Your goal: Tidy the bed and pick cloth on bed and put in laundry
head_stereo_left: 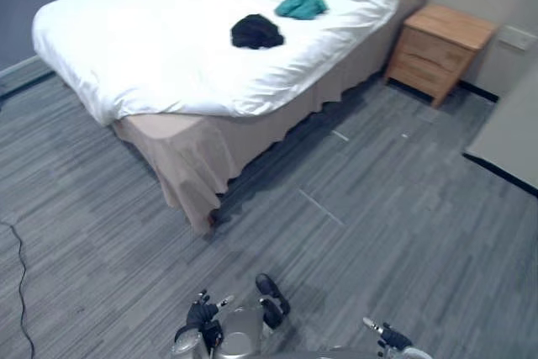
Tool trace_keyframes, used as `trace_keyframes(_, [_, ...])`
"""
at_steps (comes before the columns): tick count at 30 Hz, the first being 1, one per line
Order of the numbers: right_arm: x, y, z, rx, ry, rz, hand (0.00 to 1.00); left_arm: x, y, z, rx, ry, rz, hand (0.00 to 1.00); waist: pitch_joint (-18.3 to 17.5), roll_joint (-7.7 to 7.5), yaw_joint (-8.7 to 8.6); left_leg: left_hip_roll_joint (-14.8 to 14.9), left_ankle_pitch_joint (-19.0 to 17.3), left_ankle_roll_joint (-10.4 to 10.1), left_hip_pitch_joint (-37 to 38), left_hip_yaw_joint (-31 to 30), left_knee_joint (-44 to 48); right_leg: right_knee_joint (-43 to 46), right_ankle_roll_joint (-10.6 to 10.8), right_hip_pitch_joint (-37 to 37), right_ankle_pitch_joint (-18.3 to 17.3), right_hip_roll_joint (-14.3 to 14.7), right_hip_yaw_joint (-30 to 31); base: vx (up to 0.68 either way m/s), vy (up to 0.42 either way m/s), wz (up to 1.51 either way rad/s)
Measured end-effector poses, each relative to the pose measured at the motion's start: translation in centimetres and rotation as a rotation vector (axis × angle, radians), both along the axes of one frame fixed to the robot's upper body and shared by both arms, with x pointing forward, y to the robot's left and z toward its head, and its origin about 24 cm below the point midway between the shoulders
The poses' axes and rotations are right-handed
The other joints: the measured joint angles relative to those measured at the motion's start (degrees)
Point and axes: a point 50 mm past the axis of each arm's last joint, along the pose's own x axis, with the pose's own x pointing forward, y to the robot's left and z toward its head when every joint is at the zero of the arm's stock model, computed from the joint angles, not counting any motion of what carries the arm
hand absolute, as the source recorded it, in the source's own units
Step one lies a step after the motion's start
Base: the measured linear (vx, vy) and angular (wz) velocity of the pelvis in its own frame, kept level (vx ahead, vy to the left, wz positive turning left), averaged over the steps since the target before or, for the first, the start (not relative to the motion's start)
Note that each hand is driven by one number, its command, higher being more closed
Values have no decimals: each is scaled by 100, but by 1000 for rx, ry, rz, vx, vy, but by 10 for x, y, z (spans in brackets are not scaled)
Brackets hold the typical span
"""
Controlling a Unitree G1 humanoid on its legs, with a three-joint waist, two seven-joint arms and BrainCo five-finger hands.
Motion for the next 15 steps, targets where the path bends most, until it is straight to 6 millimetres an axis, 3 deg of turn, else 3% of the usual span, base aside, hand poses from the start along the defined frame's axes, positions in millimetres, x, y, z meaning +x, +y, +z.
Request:
trace_keyframes(1, [8, 5, 2, 17, -21, 27, 0, -3, 2, -1, 5, 22, -11, 0, 16, -60, -109, -180, -143, 43, 261, -454, 44, 952, 0, -339, -84, -317, 83, 442, 160, 129])
trace_keyframes(2, [10, 7, 2, 18, -25, 50, 0, -3, 2, -2, 9, 28, -23, 0, 23, -47, -126, -228, -151, 38, 427, -792, 55, 952, -77, -415, -128, -362, 95, 545, 110, 154])
trace_keyframes(4, [13, 8, 3, 18, -35, 69, 0, -2, 2, -1, 15, 26, -42, 0, 69, 31, -111, -223, -220, -88, 755, -1371, 0, 572, -109, -482, -178, -286, 115, 431, -58, 139])
trace_keyframes(5, [14, 7, 4, 18, -48, 71, 0, 1, 2, 0, 22, 24, -69, 0, 75, 81, -121, -221, -290, -182, 1054, -1963, -185, -71, -119, -621, -179, -133, 329, 376, -137, 180])
trace_keyframes(7, [13, 7, 5, 21, -60, 51, 0, 7, 1, 1, 18, 18, -81, 0, 78, 97, -124, -222, -317, -195, 1134, -2584, -320, -613, -129, -1022, -131, 31, 681, 284, -150, 184])
trace_keyframes(10, [9, 10, 3, 57, -70, -59, 0, 3, -4, -1, -10, 23, -56, 0, 21, -12, -112, -223, -452, -508, 1288, -3309, -345, -1619, -203, -1585, 480, 90, 1094, 339, -198, 157])
trace_keyframes(12, [2, 19, 1, 89, -72, -84, 0, -7, 3, -2, 0, 12, -24, 0, -182, -200, -108, -203, -708, -904, 1422, -3079, -42, -2236, -536, -1545, 1485, 91, 1108, 423, -227, 109])
trace_keyframes(13, [0, 25, 0, 107, -66, -89, 0, -8, 5, 0, 10, -2, -18, 0, -280, -307, -105, -220, -807, -992, 1428, -2893, 13, -2412, -645, -1517, 1979, 99, 1106, 330, -188, 74])
trace_keyframes(14, [0, 27, -1, 116, -61, -88, 0, -9, 7, 0, 17, -13, -10, 0, -347, -376, -65, -239, -915, -999, 1443, -2872, 88, -2447, -729, -1504, 1965, 86, 1019, 409, -268, 11])
trace_keyframes(15, [4, 25, 0, 115, -61, -85, 0, -11, 2, -1, 1, -20, 23, 0, -440, -263, 103, -46, -1068, -1187, 1450, -2778, 289, -2554, -792, -1412, 1868, 233, 1034, 390, -272, -23])
